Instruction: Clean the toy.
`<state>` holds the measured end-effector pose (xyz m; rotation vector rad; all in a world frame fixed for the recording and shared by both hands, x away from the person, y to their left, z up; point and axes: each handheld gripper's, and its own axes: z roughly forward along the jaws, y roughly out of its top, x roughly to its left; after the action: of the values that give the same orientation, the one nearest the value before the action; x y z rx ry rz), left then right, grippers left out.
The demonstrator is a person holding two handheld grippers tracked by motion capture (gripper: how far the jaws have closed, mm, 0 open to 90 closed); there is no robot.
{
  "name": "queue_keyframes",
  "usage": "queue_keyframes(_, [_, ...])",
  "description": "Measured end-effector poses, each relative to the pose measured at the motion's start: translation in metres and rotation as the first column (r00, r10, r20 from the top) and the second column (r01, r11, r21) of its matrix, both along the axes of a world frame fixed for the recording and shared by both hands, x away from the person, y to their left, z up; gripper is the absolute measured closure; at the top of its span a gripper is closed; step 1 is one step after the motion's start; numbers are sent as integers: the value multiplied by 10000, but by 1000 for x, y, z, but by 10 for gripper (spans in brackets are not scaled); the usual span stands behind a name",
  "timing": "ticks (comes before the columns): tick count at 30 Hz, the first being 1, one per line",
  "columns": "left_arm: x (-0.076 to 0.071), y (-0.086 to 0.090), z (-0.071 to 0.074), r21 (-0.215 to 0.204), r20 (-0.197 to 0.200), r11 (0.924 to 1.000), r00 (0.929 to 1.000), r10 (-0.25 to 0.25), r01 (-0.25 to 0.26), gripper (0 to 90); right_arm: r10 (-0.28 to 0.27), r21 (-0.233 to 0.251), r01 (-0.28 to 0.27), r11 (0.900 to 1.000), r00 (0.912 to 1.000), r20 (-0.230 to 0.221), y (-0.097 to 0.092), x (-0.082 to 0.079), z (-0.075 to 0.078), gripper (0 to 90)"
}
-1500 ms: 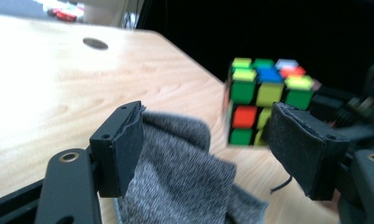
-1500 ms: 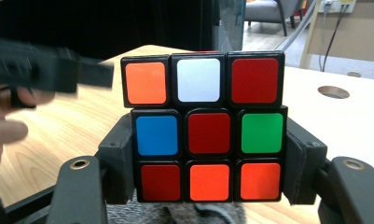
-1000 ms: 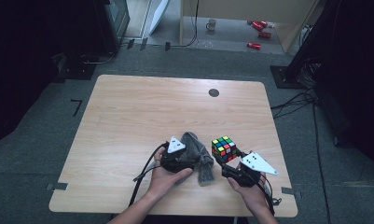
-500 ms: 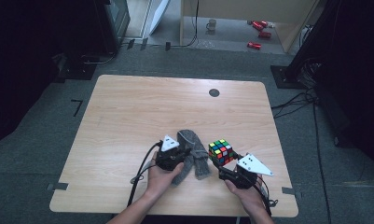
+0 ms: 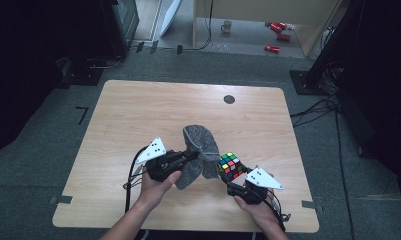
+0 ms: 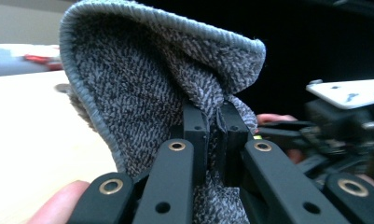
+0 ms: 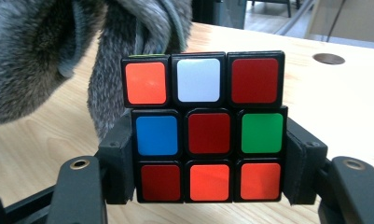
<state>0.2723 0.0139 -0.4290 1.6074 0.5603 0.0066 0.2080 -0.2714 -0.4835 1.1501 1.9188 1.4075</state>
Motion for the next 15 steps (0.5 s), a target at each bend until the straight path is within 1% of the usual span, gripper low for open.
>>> queue_keyframes(2, [-2, -5, 0, -206, -69, 9980, 9982, -597, 596, 864, 136, -4, -136, 9999, 9999, 24, 4, -1, 0, 341])
queue_keyframes(3, [-3, -8, 0, -280, -126, 9964, 9967, -798, 794, 863, 180, -34, -180, 9998, 9998, 67, 6, -1, 1, 342])
queue_keyframes(4, [-3, -11, -1, -452, -283, 9933, 9938, -1079, 1066, 862, 234, -87, -233, 9997, 9997, 109, 9, -2, 1, 341])
queue_keyframes(5, [-2, -14, -2, -726, -579, 9874, 9877, -1451, 1408, 860, 281, -194, -277, 9994, 9995, 174, 11, -3, 1, 342])
queue_keyframes(6, [-2, -16, -2, -730, -683, 9853, 9849, -1592, 1542, 859, 376, -310, -369, 9988, 9990, 224, 15, -5, 2, 341])
queue_keyframes(9, [-1, -23, -6, -239, -786, 9857, 9826, -1685, 1671, 859, 696, -510, -676, 9964, 9968, 390, 24, -10, 4, 342])
queue_keyframes(10, [-1, -25, -8, -42, -823, 9871, 9837, -1598, 1600, 860, 765, -598, -737, 9955, 9961, 444, 26, -11, 5, 342])
queue_keyframes(11, [0, -26, -10, 74, -878, 9878, 9841, -1542, 1554, 860, 765, -598, -737, 9955, 9961, 444, 26, -11, 5, 342])
queue_keyframes(12, [1, -26, -11, 184, -932, 9886, 9847, -1470, 1493, 862, 819, -737, -779, 9942, 9953, 525, 27, -12, 6, 342])
queue_keyframes(13, [2, -25, -11, 358, -880, 9906, 9878, -1286, 1321, 862, 841, -848, -790, 9933, 9948, 579, 28, -13, 6, 342])
queue_keyframes(15, [4, -23, -12, 564, -842, 9923, 9908, -1056, 1105, 862, 902, -845, -849, 9928, 9940, 612, 27, -14, 7, 342])
